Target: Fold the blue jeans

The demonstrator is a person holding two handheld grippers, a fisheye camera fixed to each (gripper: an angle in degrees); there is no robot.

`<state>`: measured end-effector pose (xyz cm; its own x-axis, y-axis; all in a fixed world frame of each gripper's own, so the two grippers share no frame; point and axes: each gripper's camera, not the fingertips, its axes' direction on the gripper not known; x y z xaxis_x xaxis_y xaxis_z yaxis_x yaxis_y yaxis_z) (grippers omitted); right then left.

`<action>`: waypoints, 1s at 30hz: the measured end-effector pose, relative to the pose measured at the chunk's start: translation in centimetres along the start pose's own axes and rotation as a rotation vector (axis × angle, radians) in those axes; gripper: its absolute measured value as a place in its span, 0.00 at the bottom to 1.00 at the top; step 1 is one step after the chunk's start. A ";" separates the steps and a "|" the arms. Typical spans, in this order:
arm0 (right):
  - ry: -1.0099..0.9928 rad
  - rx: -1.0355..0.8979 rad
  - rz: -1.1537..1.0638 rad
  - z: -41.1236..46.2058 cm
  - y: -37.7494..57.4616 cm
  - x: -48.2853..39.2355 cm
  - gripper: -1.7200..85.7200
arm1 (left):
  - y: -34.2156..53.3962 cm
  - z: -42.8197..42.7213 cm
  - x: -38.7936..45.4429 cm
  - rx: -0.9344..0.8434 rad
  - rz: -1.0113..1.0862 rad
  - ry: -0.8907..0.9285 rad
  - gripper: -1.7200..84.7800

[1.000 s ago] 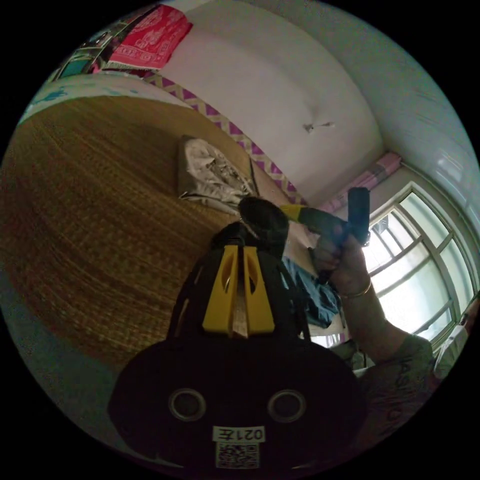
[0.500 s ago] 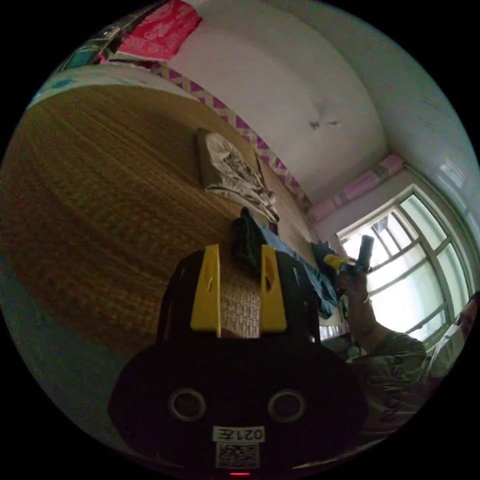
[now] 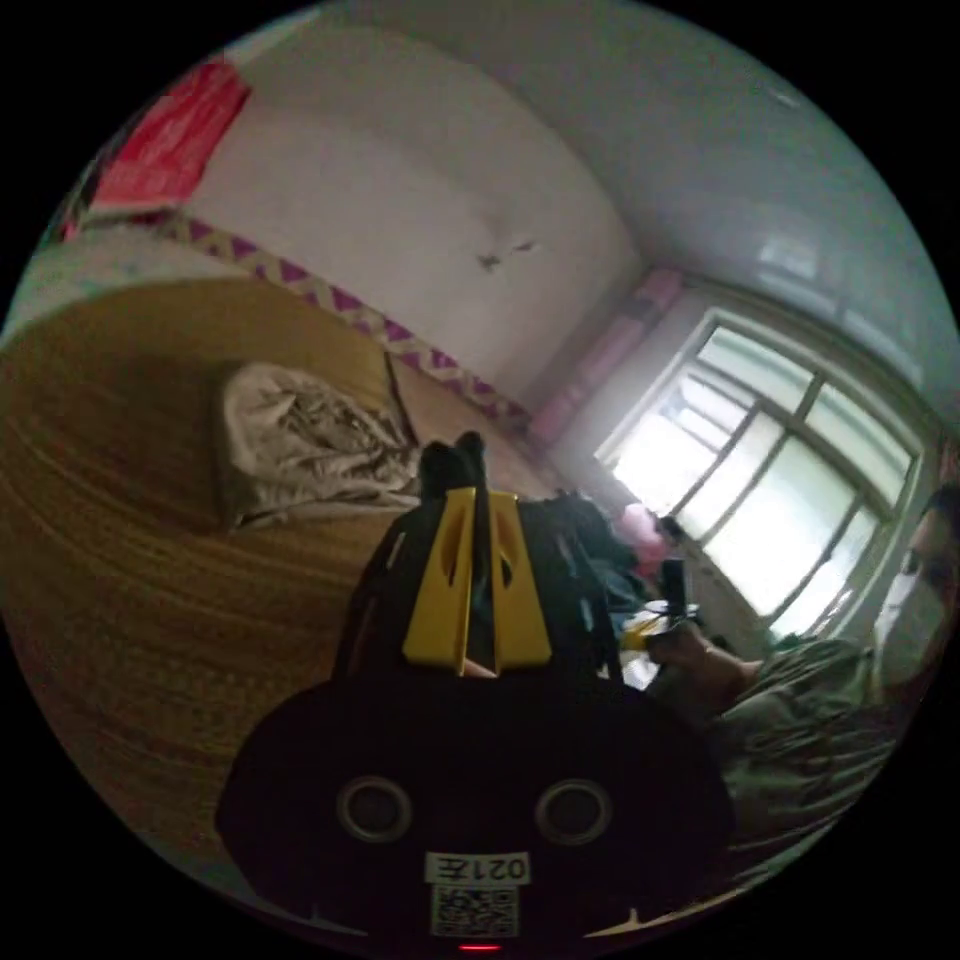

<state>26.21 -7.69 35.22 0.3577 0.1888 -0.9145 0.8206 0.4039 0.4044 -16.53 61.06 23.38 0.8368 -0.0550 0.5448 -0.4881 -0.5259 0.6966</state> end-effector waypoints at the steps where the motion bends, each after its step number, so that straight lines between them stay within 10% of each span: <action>1: 0.008 0.028 0.014 -1.5 1.1 0.2 0.04 | 0.5 1.0 -0.7 -0.047 -0.032 -0.081 0.01; 5: 0.024 0.098 0.061 -5.8 4.3 1.3 0.03 | 5.9 4.1 -9.5 -0.262 -0.402 -0.178 0.01; 12: 0.135 0.151 0.102 -12.1 7.4 2.3 0.05 | 9.9 1.9 -8.7 -0.086 -0.396 -0.229 0.01; 20: 0.916 0.251 0.057 -26.5 9.9 5.3 0.09 | 10.9 11.3 6.4 -0.250 0.235 -0.337 0.05; 30: 1.088 -0.199 -0.163 -34.4 4.7 16.8 0.10 | 12.1 30.9 12.2 -0.590 0.491 -0.151 0.02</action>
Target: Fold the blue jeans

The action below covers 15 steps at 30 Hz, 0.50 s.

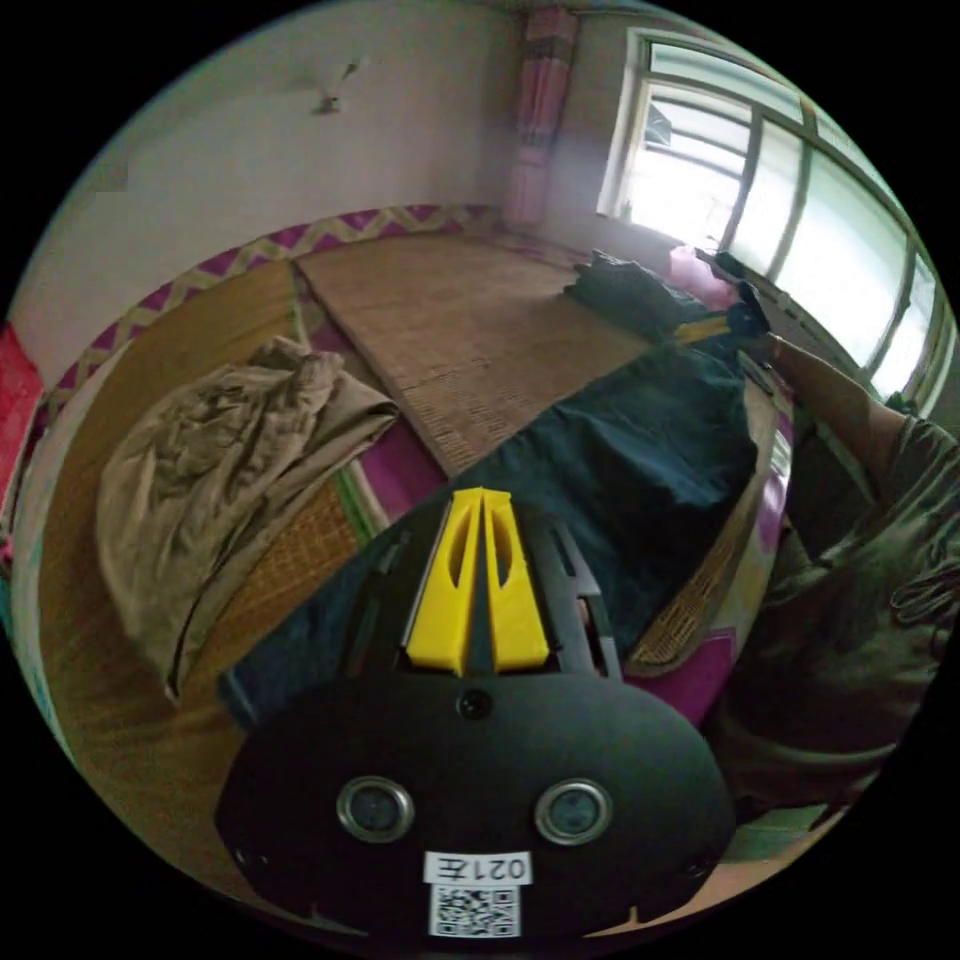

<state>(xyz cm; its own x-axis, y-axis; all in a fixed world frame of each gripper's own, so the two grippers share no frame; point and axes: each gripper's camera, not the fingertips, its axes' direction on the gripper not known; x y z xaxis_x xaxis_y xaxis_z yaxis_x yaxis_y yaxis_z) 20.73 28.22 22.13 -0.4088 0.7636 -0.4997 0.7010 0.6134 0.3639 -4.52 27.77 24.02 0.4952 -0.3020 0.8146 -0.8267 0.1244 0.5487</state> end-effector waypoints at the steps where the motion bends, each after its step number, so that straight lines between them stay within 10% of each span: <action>1: -0.058 -0.025 -0.027 0.5 -0.5 1.2 0.10 | -1.0 1.5 -0.3 -0.029 -0.017 0.015 0.02; 15: -0.253 0.011 -0.162 -5.5 -0.9 7.3 0.01 | -1.9 10.4 2.7 -0.203 0.244 -0.004 0.03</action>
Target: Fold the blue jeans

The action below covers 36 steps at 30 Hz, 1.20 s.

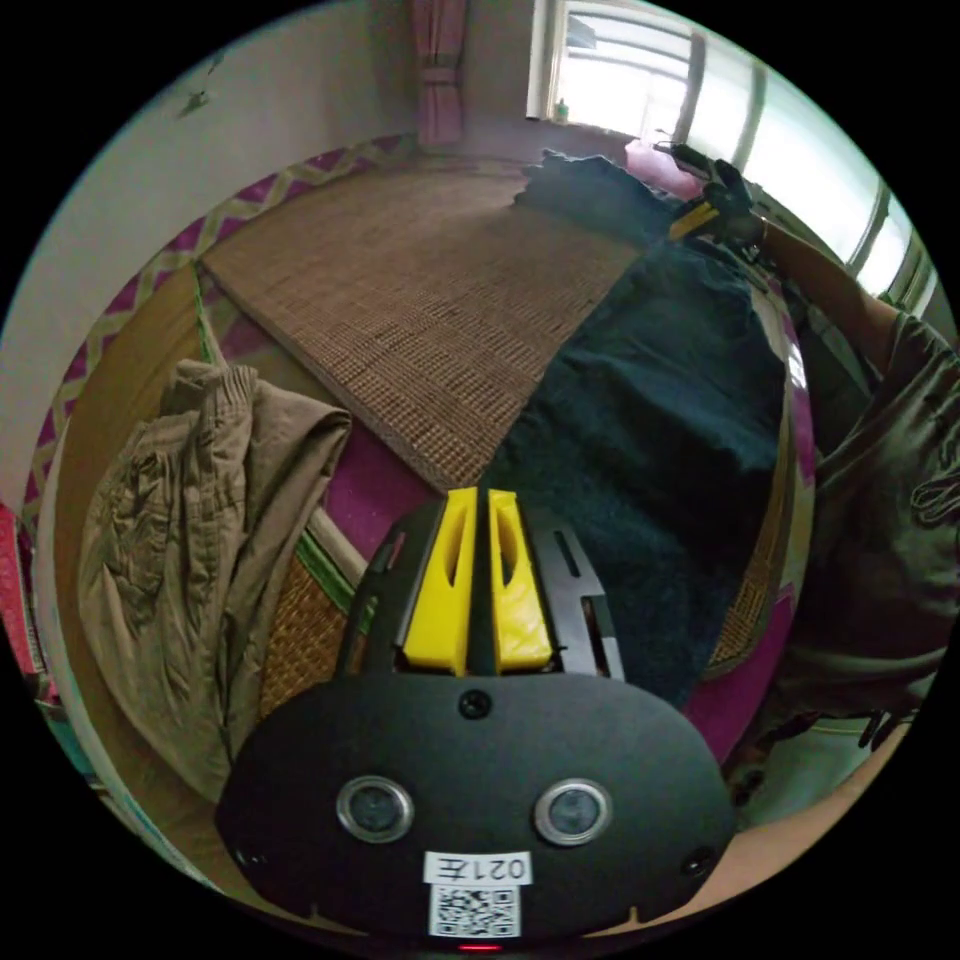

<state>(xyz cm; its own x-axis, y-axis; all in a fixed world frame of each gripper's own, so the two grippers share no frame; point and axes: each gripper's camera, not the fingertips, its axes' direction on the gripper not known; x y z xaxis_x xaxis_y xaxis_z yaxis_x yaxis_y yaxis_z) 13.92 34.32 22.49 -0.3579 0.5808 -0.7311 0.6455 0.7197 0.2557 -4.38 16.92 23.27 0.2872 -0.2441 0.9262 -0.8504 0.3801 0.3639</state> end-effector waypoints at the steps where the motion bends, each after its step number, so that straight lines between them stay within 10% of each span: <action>1: 0.004 0.028 0.009 -1.2 0.4 -0.1 0.01 | 0.3 -0.3 0.5 0.020 0.014 -0.014 0.02; 16: 0.067 0.436 -0.038 -25.8 15.6 -19.2 0.01 | 17.2 -15.4 18.1 0.483 0.185 -0.054 0.01; 29: -0.133 0.295 0.273 -15.9 23.5 -24.7 0.02 | 28.4 -6.7 18.7 0.545 -0.271 0.224 0.01; 36: -0.133 0.393 0.172 -23.5 20.4 -22.1 0.07 | 29.3 -15.6 11.6 0.629 -0.522 -0.105 0.08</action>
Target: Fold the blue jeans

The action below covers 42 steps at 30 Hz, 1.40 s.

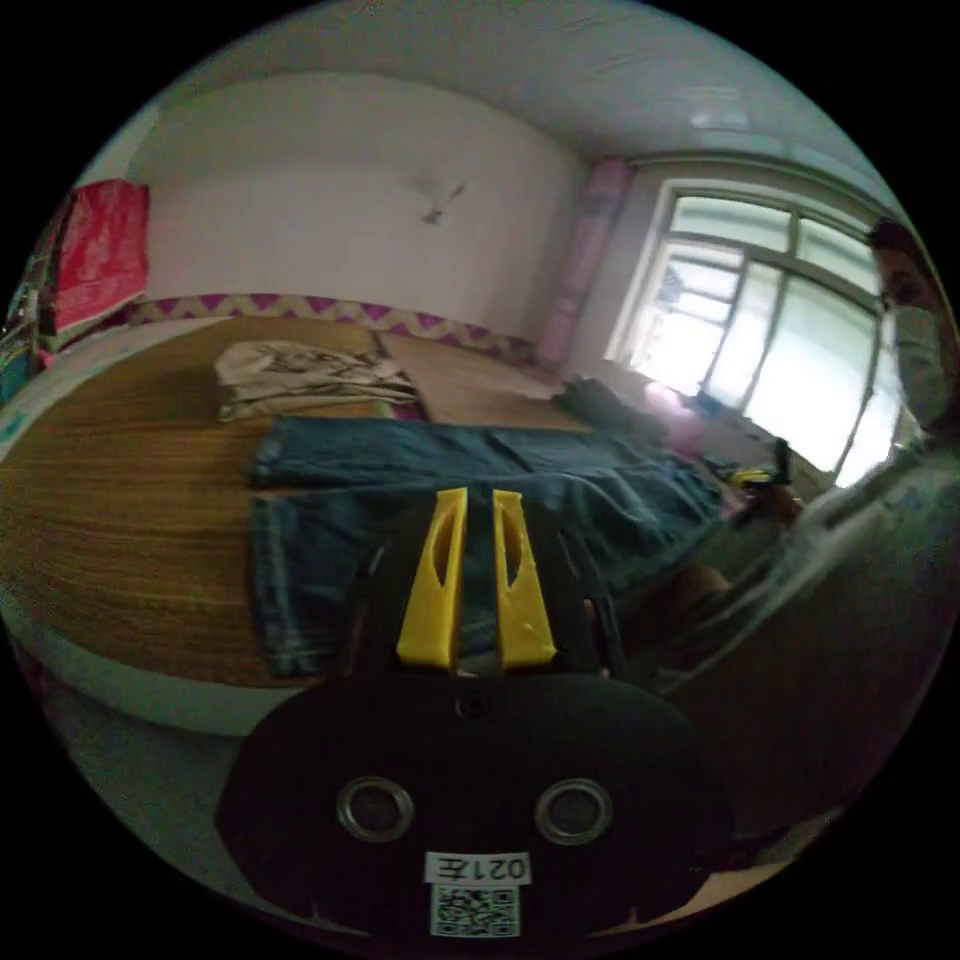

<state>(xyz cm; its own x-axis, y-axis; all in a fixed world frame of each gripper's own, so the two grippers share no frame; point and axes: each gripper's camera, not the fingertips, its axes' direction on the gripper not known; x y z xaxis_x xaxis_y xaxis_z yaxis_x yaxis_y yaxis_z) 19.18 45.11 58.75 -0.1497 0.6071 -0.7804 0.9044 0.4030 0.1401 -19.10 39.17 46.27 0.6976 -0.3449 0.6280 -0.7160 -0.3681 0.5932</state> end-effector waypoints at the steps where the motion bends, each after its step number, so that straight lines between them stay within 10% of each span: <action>1: 0.057 0.056 0.000 -0.3 -1.9 1.0 0.10 | -2.2 0.8 -1.3 -0.050 -0.010 -0.063 0.10; 19: 0.037 -0.484 -0.063 29.8 -25.6 25.5 0.09 | -16.9 11.4 -20.5 -0.437 -0.223 -0.141 0.09; 42: 0.089 -0.327 -0.001 26.9 -29.9 24.5 0.08 | -22.3 4.4 -20.9 -0.155 -0.164 0.075 0.04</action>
<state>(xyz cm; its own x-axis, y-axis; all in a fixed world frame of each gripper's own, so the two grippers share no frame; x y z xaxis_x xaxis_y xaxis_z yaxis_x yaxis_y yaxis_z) -0.77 29.53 19.03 -0.1980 0.6585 -0.7261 0.7306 0.5930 0.3386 -17.63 50.79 17.71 0.8052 -0.2243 0.5489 -0.5927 -0.2751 0.7570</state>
